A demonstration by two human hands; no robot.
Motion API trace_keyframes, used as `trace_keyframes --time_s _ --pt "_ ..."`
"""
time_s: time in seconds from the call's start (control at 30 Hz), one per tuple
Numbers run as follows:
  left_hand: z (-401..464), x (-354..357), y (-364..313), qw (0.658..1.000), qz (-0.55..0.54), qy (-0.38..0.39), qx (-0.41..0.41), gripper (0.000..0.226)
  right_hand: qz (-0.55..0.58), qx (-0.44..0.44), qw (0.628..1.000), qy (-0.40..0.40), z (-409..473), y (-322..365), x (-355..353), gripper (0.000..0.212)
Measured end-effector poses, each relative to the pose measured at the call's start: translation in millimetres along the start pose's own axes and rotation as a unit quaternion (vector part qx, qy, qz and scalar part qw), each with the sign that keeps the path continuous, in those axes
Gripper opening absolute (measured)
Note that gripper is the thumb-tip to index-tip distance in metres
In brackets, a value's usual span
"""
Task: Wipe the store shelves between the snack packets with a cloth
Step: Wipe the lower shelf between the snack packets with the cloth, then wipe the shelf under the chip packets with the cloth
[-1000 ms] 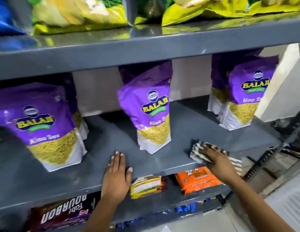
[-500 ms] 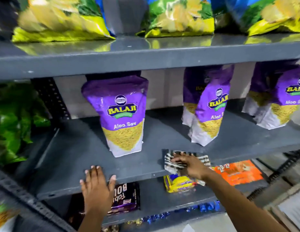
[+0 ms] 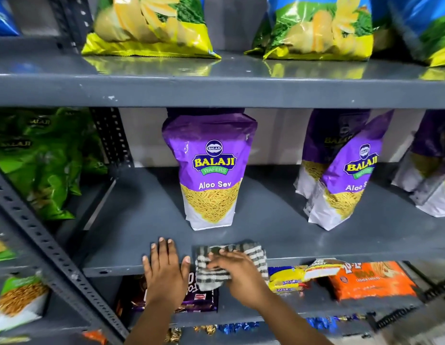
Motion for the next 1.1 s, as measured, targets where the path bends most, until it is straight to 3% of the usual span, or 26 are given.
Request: trace_keyframes --time_s 0.1,0.17,0.27,0.33,0.4,0.43,0.6,0.67,0.77,0.83,0.9,0.97,1.03,1.1 --pt "1.8 -2.7 3.9 1.0 -0.009 0.002 0.015 0.119 0.114 0.106 0.985 0.07 -21.9 -2.3 -1.6 0.046" --pt "0.2 -2.4 10.2 0.999 -0.004 0.009 0.032 0.12 0.178 0.174 0.965 0.084 -45.0 -5.7 -6.2 0.027" --pt "-6.4 -5.0 9.2 0.996 -0.012 -0.033 0.08 0.083 0.247 0.267 0.93 0.053 -64.8 -11.3 -24.4 0.033" --pt "-7.1 -20.5 -2.6 0.989 -0.046 -0.084 0.109 0.066 0.307 0.27 0.912 0.028 -61.4 -4.3 -49.7 0.037" --pt "-0.7 -46.1 -24.3 0.974 -0.058 -0.16 0.15 0.065 0.325 0.247 0.912 0.043 -55.0 12.6 -83.3 0.062" --pt "3.1 -64.6 -38.4 0.964 -0.06 -0.198 0.166 0.065 0.329 0.231 0.915 0.032 -51.6 25.8 -106.5 0.063" --pt "15.2 -169.5 -118.2 0.902 -0.103 -0.353 0.224 0.066 0.364 0.085 0.927 -0.021 -34.9 115.4 -235.9 0.036" --pt "12.9 -211.7 -143.8 0.87 -0.135 -0.407 0.244 0.066 0.336 0.032 0.939 -0.066 -27.8 146.6 -284.0 0.032" --pt "12.7 -263.3 -166.7 0.832 -0.148 -0.467 0.259 0.065 0.229 -0.058 0.952 -0.194 -13.5 186.1 -357.2 0.028" --pt "20.0 -287.8 -175.0 0.827 -0.136 -0.485 0.252 0.065 0.129 -0.11 0.947 -0.272 -0.4 205.2 -391.8 0.017" --pt "27.9 -305.2 -180.9 0.83 -0.12 -0.485 0.248 0.064 0.047 -0.143 0.936 -0.319 19.1 214.8 -404.5 0.031" --pt "34.9 -314.7 -186.9 0.837 -0.104 -0.474 0.251 0.064 -0.046 -0.145 0.949 -0.275 43.0 212.5 -392.5 0.031" --pt "39.9 -316.1 -188.6 0.844 -0.078 -0.47 0.248 0.067 -0.185 -0.093 0.97 -0.125 63.7 195.3 -363.3 0.035" --pt "47.6 -311.6 -185.8 0.853 -0.054 -0.46 0.241 0.07 -0.245 -0.051 0.968 -0.019 71.9 178.7 -341.7 0.045"
Point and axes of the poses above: each hand's wrist, its own z-axis towards the middle knuckle, its own x-axis out of the palm, y = z × x, the point moved 4 cm from there along z, towards the middle knuckle, and after that the axes turned 7 degrees about -y, right-handed, at the moved point
